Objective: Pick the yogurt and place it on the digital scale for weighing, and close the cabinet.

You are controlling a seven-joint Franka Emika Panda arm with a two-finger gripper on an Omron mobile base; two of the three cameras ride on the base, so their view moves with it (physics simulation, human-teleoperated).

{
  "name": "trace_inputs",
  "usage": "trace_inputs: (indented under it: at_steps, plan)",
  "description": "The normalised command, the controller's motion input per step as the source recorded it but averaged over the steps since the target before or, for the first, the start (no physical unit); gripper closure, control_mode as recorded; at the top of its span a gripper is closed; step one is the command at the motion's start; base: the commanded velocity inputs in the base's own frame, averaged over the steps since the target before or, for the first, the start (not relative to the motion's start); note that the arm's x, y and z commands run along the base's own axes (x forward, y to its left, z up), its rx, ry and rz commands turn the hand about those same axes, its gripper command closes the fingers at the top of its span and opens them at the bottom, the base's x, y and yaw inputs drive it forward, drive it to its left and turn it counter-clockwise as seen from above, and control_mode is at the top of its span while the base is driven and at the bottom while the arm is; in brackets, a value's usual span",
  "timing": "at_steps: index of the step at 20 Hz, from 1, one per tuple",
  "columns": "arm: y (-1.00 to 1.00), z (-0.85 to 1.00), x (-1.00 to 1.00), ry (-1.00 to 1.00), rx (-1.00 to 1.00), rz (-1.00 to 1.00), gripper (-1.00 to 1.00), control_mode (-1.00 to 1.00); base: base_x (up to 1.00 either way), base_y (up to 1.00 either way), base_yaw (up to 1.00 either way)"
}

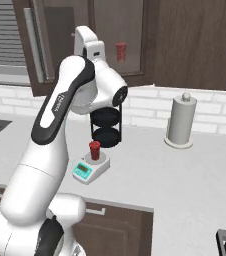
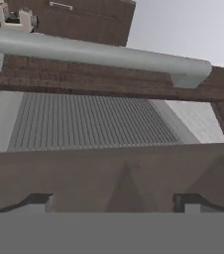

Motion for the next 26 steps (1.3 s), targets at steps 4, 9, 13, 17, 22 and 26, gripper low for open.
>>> trace_inputs:
  at_steps: [4,9,13,17,22,26]
  plan:
    - [0.1,-0.16,0.95,0.09,0.0,0.0,-1.0,-1.0,0.0,0.0,0.0]
    - [0.0,-0.32,0.91,0.02,0.02,0.0,-1.0,-1.0,0.0,0.0,0.0]
    - [0.0,-0.41,0.82,0.02,0.0,0.0,-1.0,-1.0,0.0,0.0,0.0]
    - [0.0,-0.43,0.91,0.01,0.0,0.0,-1.0,-1.0,0.0,0.0,0.0]
    - [0.0,-0.34,0.83,0.1,0.0,0.0,-1.0,-1.0,0.0,0.0,0.0]
    - [-0.06,-0.75,0.28,0.08,0.0,0.0,-1.0,-1.0,0.0,0.0,0.0]
